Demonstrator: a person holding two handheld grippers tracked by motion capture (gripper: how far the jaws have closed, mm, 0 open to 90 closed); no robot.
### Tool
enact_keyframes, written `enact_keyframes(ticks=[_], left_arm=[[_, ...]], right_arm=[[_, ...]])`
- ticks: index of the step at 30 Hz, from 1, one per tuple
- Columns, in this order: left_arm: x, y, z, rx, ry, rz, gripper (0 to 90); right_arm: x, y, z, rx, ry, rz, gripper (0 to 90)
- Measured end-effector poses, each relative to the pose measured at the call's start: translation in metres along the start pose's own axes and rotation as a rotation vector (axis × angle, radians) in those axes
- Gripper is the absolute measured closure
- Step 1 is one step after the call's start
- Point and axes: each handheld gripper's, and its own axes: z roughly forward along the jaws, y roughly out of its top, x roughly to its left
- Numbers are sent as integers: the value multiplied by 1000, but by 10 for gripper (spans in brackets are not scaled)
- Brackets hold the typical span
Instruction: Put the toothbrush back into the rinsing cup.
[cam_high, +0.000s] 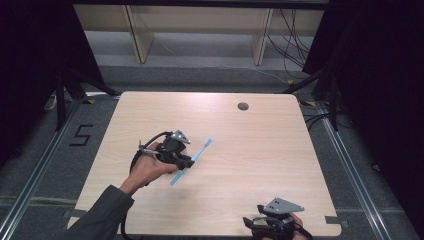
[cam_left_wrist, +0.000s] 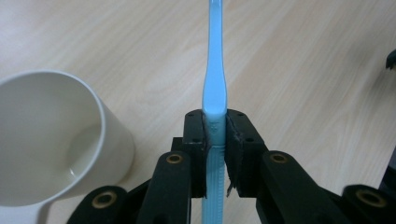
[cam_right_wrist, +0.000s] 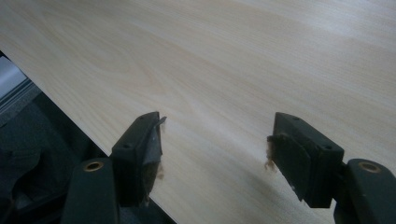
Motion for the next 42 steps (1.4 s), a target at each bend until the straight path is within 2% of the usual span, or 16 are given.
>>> enact_keyframes(ticks=[1,2,4,6,7,8,9,15,20,23,24,25,26,30,33,42], left_arm=[[1,-1,-3,-16,9,2,784],[1,-2,-6,-51,26,-6,784],[2,-6,-11,-109,44,-23,784],[2,-9,-15,-137,68,-35,784],[3,-10,-17,-143,63,-38,784],[3,-12,-18,-158,62,-47,784],[5,-14,-21,-167,62,-54,784],[7,-22,-31,-222,71,-69,784],[6,-30,-43,-292,121,-77,785],[8,-35,-48,-328,124,-98,784],[9,-37,-51,-323,124,-99,784],[9,-39,-52,-346,136,-113,784],[12,-41,-55,-343,144,-106,785],[18,-50,-64,-388,158,-140,785],[20,-56,-68,-428,176,-149,784],[24,-79,-75,-640,240,-174,785]], right_arm=[[0,0,1,1,14,12,344],[0,0,0,-2,-4,6,344],[0,0,1,-2,-2,4,343],[0,0,0,-1,-3,6,342],[0,0,0,-2,-6,5,342],[-2,0,1,-9,-10,-17,342],[-1,0,0,1,-4,4,342],[-1,-1,1,-5,-6,9,342],[-2,-1,1,-7,-5,6,342],[-1,-1,1,-7,-7,8,342],[-1,-1,1,-5,-10,10,342],[-1,-1,1,-5,-8,8,342],[-1,-1,0,0,-14,7,342],[-1,-1,0,0,-15,4,342],[-1,-1,1,-2,-8,7,342],[-1,-1,1,-1,-12,7,343]])
